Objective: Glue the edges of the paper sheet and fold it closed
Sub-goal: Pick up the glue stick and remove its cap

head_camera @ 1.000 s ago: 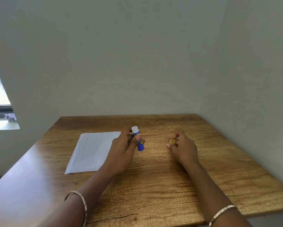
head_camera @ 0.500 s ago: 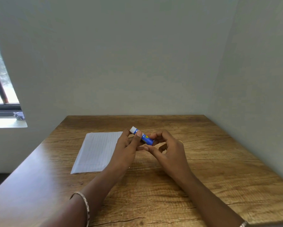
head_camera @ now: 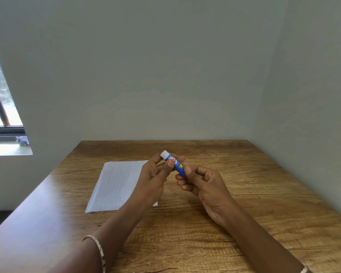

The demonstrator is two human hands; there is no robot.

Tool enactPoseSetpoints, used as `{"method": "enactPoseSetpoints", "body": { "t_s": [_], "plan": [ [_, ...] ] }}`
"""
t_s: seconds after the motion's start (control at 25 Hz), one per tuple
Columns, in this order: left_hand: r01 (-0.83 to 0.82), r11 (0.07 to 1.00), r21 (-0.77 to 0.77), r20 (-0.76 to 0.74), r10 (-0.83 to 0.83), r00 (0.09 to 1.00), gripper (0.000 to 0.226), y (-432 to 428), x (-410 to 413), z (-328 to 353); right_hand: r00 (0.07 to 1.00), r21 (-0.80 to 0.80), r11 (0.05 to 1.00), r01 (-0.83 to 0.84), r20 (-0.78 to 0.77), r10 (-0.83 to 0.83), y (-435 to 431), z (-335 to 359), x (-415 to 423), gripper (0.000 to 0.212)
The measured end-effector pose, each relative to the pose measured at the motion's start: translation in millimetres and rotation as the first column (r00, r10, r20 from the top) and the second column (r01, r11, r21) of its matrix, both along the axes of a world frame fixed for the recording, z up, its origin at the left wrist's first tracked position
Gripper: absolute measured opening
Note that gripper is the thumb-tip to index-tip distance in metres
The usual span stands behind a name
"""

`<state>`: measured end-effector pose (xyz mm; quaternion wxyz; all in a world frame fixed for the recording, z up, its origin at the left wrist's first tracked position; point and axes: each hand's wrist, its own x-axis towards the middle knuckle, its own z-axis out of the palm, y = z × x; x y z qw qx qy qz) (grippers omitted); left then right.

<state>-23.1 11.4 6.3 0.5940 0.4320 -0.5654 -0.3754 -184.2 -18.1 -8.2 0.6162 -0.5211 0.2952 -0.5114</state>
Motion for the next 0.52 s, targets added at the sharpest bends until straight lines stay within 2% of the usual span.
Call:
{"method": "enactPoseSetpoints", "body": {
  "t_s": [0.12,0.28,0.36,0.52],
  "plan": [
    [-0.002,1.000,0.023,-0.031,0.003,1.000,0.030,-1.3,0.9,0.8,0.992,-0.120,0.990,0.080,-0.085,-0.091,0.3,-1.3,3.8,0.043],
    [0.010,1.000,0.023,-0.055,-0.009,0.998,0.029,-0.6,-0.2,1.5,0.957,-0.313,0.926,0.210,-0.128,-0.260,-2.1,-1.8,2.3,0.024],
    [0.021,1.000,0.022,-0.072,-0.019,0.997,0.030,0.9,0.6,3.9,0.965,-0.318,0.935,0.156,-0.153,-0.213,-0.9,-2.2,3.6,0.016],
    [-0.006,0.999,0.040,-0.093,0.010,0.996,0.034,0.6,4.1,4.4,0.968,-0.253,0.967,0.025,-0.237,-0.086,2.1,-1.9,5.8,0.040]
  ]
}}
